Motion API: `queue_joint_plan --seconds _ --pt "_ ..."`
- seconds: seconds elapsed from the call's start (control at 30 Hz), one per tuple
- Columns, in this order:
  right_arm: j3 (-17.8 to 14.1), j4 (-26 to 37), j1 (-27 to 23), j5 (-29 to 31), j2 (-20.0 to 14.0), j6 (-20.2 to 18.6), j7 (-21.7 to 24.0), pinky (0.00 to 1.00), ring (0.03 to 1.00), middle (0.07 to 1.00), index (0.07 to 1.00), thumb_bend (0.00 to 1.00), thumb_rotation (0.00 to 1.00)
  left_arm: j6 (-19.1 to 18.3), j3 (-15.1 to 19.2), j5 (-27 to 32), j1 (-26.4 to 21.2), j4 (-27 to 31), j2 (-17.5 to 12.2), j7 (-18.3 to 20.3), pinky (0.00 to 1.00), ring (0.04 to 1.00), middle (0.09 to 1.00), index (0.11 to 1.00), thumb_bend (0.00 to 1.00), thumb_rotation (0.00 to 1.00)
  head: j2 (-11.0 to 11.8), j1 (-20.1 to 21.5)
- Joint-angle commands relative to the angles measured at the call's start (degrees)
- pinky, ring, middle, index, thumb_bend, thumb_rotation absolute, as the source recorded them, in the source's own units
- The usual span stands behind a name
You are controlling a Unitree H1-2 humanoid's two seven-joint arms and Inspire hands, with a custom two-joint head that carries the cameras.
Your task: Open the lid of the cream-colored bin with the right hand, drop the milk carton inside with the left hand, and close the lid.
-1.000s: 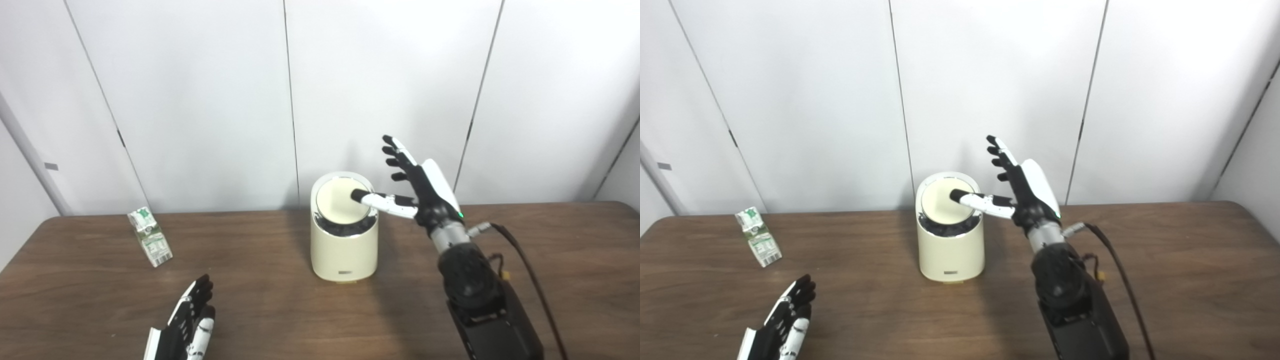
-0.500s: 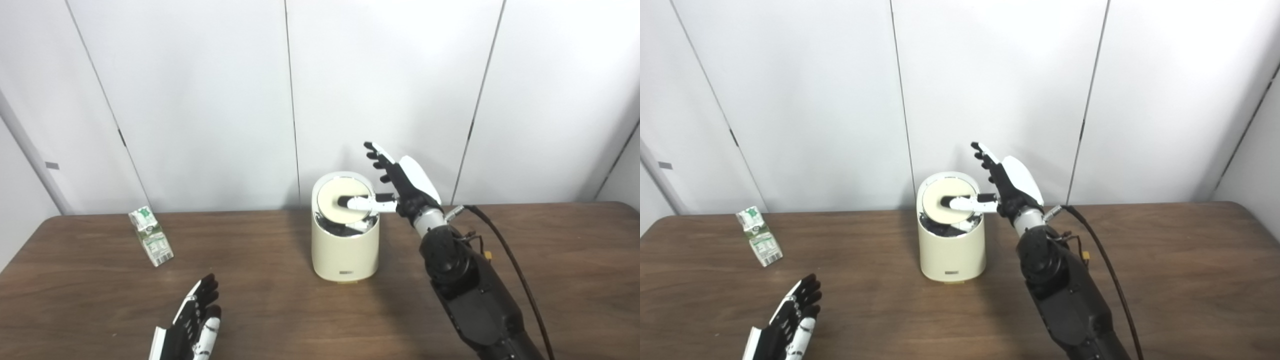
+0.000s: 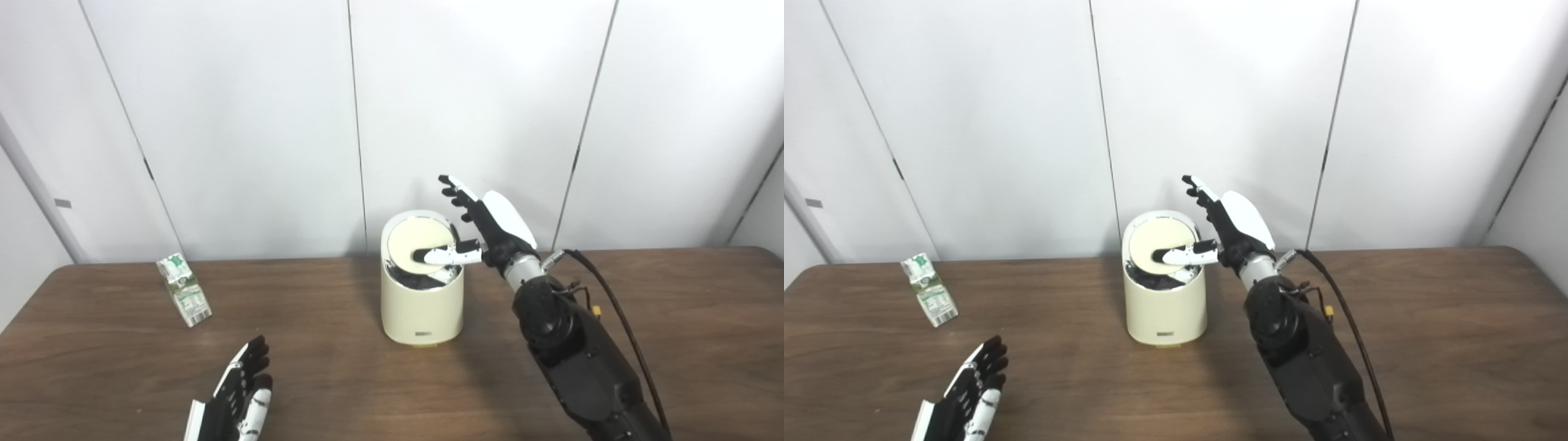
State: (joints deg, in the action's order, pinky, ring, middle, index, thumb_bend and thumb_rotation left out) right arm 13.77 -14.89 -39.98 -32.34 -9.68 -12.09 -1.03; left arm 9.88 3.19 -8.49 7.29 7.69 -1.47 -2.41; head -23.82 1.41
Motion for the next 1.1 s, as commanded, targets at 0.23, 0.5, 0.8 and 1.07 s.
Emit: queue_joint_plan --seconds 0.23,0.5,0.8,1.07 --pt "4.7 2.3 -2.9 -8.1 -3.6 0.7 0.0 0.86 0.899 0.909 0.94 0.8 0.23 0.4 -0.7 0.3 2.0 -1.5 0.9 -0.6 0.85 0.881 0.895 0.926 0.29 0.66 -0.4 -0.2" --pt "5.7 1.9 -3.1 -9.7 -4.0 1.3 -0.3 0.88 0.915 0.903 0.94 0.85 0.17 1.0 -0.7 0.4 2.1 -1.6 0.9 -0.6 0.84 0.876 0.893 0.924 0.3 0.66 -0.5 -0.4" --pt "-0.9 6.6 -2.0 -1.6 -0.7 -0.1 0.4 0.77 0.866 0.891 0.925 0.62 0.46 0.2 -0.8 0.0 2.3 -1.1 0.7 -0.5 0.84 0.878 0.897 0.93 0.3 0.64 -0.5 -0.3" --pt "-8.0 11.9 0.1 10.0 2.3 -3.1 3.5 0.74 0.827 0.87 0.898 0.45 0.8 -0.9 -1.0 -1.3 2.1 -1.1 0.3 -0.4 0.82 0.874 0.895 0.928 0.28 0.58 -0.4 -0.2"
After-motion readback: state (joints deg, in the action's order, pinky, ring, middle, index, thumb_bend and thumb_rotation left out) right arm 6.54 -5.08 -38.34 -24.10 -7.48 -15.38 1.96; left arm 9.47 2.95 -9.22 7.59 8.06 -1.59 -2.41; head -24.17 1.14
